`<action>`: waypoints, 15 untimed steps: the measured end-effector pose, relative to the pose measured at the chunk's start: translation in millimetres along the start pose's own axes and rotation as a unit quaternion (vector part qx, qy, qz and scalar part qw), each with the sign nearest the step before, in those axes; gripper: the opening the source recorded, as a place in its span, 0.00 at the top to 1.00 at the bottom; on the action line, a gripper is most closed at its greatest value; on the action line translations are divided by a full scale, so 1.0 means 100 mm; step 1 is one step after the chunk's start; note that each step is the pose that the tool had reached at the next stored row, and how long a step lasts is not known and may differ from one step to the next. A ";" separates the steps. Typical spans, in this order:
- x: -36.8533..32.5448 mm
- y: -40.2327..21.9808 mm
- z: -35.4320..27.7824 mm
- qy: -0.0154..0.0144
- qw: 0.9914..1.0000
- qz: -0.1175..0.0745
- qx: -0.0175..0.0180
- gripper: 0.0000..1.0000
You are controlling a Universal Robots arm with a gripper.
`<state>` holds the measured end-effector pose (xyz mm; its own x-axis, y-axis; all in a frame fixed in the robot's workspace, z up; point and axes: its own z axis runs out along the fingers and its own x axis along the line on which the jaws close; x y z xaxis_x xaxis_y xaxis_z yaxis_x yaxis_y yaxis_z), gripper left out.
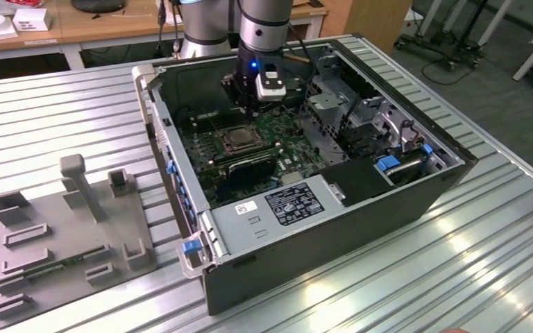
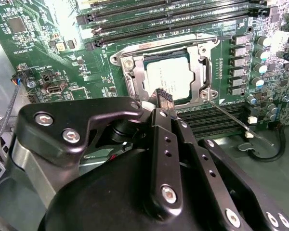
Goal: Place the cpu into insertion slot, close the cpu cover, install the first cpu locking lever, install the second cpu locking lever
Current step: 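Close the cpu cover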
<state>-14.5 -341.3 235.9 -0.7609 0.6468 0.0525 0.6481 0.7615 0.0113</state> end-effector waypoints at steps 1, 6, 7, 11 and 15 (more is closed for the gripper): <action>0.000 0.000 0.000 0.000 1.000 0.000 0.000 0.89; 0.000 0.000 0.001 0.000 1.000 -0.016 0.001 0.89; 0.000 0.000 0.002 0.000 1.000 -0.023 0.001 0.89; 0.000 0.000 0.002 0.000 0.999 -0.034 0.002 0.89; 0.000 0.000 0.002 0.000 0.999 -0.034 0.002 0.89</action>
<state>-14.5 -341.3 235.8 -0.8032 0.5935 0.0524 0.5947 0.8039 0.0113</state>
